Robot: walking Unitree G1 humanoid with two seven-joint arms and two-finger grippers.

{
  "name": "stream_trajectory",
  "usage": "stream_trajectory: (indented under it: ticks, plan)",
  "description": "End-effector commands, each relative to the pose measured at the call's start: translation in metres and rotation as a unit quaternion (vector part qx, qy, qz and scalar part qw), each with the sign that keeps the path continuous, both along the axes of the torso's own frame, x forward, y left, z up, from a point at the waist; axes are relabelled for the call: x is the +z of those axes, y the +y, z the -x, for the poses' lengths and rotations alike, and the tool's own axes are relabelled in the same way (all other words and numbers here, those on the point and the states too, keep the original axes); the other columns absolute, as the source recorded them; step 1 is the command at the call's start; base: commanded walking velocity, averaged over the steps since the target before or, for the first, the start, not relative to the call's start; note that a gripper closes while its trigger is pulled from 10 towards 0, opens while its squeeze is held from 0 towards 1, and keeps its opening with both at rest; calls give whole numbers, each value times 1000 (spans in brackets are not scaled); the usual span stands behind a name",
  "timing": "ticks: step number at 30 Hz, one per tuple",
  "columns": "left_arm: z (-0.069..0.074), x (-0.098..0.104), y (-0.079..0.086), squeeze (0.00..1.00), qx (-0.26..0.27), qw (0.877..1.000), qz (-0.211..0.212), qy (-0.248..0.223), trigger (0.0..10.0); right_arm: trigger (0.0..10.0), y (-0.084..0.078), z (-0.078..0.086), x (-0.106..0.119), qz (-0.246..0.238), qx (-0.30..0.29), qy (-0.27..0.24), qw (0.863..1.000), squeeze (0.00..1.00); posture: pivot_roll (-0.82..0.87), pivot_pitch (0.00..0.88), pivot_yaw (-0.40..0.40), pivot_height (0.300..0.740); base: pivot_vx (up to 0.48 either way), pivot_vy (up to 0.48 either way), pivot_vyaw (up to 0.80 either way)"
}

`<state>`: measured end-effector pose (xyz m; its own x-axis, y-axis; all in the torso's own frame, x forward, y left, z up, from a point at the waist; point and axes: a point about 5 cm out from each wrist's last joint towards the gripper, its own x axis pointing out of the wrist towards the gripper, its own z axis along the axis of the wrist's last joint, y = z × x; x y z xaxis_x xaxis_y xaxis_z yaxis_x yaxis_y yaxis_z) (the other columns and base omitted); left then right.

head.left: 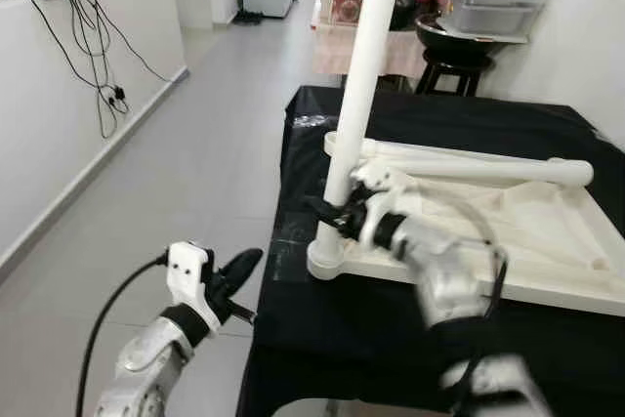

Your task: Building children table

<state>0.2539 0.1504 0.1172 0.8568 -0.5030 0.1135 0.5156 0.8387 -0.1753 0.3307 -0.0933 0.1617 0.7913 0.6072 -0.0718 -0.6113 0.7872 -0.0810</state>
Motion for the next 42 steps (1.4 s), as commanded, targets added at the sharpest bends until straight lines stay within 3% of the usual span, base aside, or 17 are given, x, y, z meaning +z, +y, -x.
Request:
stream_trajectory:
  ticks: [1, 11, 12, 13, 15, 16, 21, 22, 24, 25, 34, 35, 36, 42]
  plan:
    - [0, -1, 0, 0, -6, 1000, -1, 5, 10000, 0, -2, 8, -48, 54, -76, 103, 990, 0, -9, 0, -68, 740, 0, 0, 0]
    - [0, 0, 3, 0, 4, 1000, 0, 2, 10000, 0, 1, 1, -49, 34, -69, 118, 990, 0, -7, 0, -68, 740, 0, 0, 0]
    - [0, 0, 3, 0, 2, 1000, -1, 3, 10000, 10000, 2, -1, -46, 13, -56, 123, 991, 0, -2, 0, -59, 740, 0, 0, 0]
    - [-1, 0, 2, 0, 0, 1000, -2, 3, 10000, 10000, 4, -4, -40, -8, -26, 122, 992, 27, 2, 0, -58, 740, 0, 0, 0]
    - [-1, 0, 2, 0, 0, 1000, -2, 3, 10000, 10000, 4, -4, -40, -8, -26, 122, 992, 27, 2, 0, -58, 740, 0, 0, 0]
    - [-2, 0, 2, 0, -3, 1000, -4, 5, 10000, 10000, 4, -6, -24, -40, 18, 110, 993, 1000, 11, 0, -56, 740, 0, 0, 0]
    - [-2, -1, 1, 0, -2, 1000, -5, 5, 10000, 10000, -2, -13, -9, -49, 88, 96, 990, 1000, 21, 0, -63, 740, 0, 0, 0]
    - [-2, -1, 1, 0, -2, 1000, -5, 5, 10000, 10000, -8, -20, -2, -31, 128, 85, 988, 0, 23, 0, -65, 740, 0, 0, 0]
    - [-2, -1, 1, 0, -1, 1000, -5, 5, 10000, 10000, -12, -24, 2, -17, 153, 78, 985, 0, 23, 0, -65, 740, 0, 0, 0]
    - [-2, -1, 0, 0, -2, 1000, -6, 6, 10000, 10000, -16, -32, 12, -8, 212, 76, 974, 0, 40, 0, -71, 740, 0, 0, 0]
    - [-1, -2, -1, 0, -2, 1000, -7, 7, 10000, 10000, -9, -41, 21, -5, 259, 89, 962, 0, 60, 0, -79, 740, 0, 0, 0]
    - [0, -2, -2, 0, -2, 1000, -7, 7, 10000, 2941, -7, -42, 21, -5, 266, 94, 959, 0, 64, 0, -82, 740, 0, 0, 0]
    - [0, -2, -2, 0, -2, 1000, -6, 8, 10000, 0, -6, -42, 20, -4, 266, 102, 959, 0, 66, 0, -83, 740, 0, 0, 0]
    - [1, -2, -3, 0, -2, 1000, -5, 7, 10000, 0, -10, -43, 16, -6, 261, 115, 958, 0, 64, 0, -87, 740, 0, 0, 0]
